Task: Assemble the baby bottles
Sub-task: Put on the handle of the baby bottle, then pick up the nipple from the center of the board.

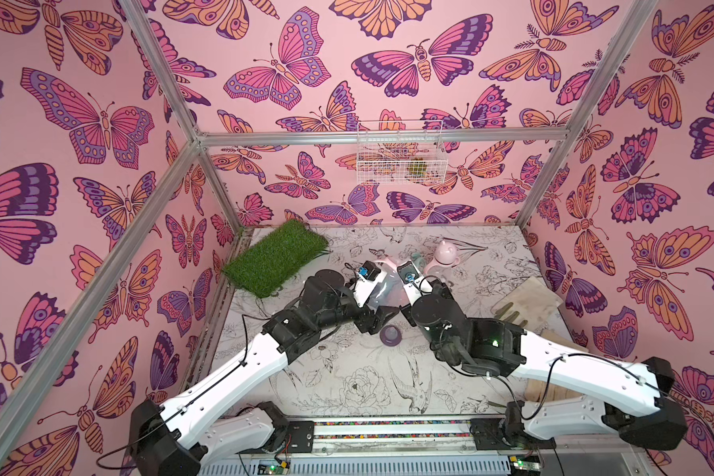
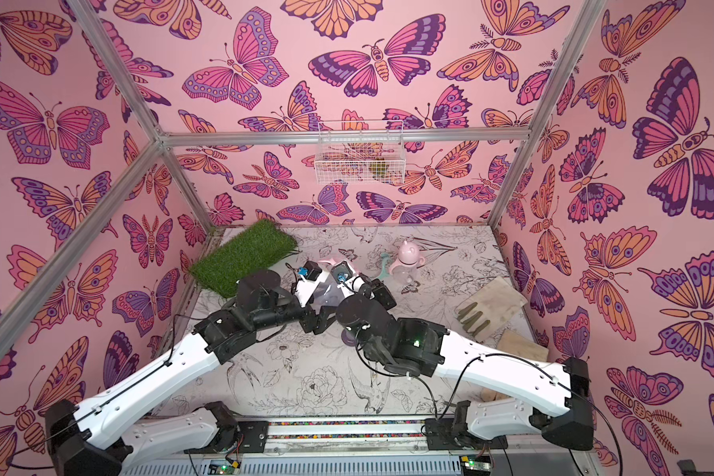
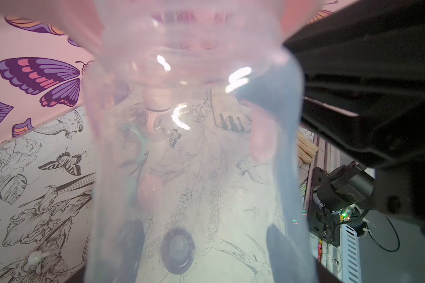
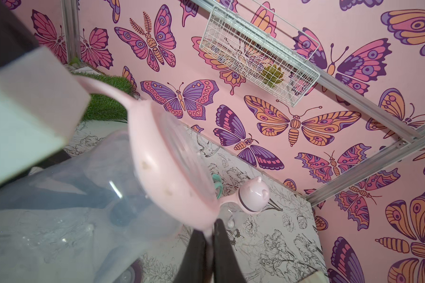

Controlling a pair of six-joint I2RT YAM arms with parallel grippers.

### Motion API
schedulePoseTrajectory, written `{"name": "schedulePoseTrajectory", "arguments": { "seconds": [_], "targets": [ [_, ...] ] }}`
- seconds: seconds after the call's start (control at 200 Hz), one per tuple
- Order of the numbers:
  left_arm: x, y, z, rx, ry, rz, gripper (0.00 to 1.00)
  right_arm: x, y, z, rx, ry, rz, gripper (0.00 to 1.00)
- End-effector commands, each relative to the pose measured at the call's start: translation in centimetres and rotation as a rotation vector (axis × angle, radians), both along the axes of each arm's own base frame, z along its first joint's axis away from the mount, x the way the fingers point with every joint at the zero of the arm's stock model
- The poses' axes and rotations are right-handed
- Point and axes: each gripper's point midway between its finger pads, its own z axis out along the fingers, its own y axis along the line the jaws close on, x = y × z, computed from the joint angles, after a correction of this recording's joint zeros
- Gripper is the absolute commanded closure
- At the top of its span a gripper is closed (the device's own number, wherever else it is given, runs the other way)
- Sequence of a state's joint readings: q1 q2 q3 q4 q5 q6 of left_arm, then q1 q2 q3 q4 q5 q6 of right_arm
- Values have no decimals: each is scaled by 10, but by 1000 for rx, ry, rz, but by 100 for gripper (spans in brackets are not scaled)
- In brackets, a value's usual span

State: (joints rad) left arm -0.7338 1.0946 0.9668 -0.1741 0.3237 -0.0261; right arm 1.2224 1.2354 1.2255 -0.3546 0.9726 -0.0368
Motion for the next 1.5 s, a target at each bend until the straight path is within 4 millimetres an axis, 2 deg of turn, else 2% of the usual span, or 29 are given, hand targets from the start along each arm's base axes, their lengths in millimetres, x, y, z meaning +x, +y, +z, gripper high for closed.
{"name": "schedulePoseTrajectory", "arguments": {
  "seconds": [0.0,0.24,0.386,0.571,0.716,0.966,1.097,1.162,1.207,1.302,1.407,1.497],
  "targets": [
    [7,2,14,-9,-42,31,100,-6,3,-7,-34,6,58,100],
    [9,3,17,-10,-60,44,100,-19,18,-30,-100,56,195,100],
    [11,4,22,-32,-93,52,100,-25,29,-32,-120,73,259,100],
    [21,13,30,-59,-163,128,100,-30,37,-29,-122,95,303,100],
    [23,21,36,-91,-217,164,100,-35,38,-16,-67,108,325,72],
    [27,29,46,-169,-296,210,100,-46,38,-2,33,146,381,41],
    [30,43,45,-190,-359,271,100,-44,19,4,134,167,348,32],
    [27,54,41,-211,-411,296,100,-35,3,-4,208,227,314,30],
    [21,60,38,-233,-451,292,100,-29,-7,-12,262,270,292,25],
    [7,71,35,-274,-502,277,100,-12,-26,-35,357,376,229,20],
    [-11,71,31,-294,-508,206,100,5,-35,-81,394,560,167,16],
    [-25,66,27,-298,-478,130,100,12,-34,-125,309,663,116,15]
  ]
}}
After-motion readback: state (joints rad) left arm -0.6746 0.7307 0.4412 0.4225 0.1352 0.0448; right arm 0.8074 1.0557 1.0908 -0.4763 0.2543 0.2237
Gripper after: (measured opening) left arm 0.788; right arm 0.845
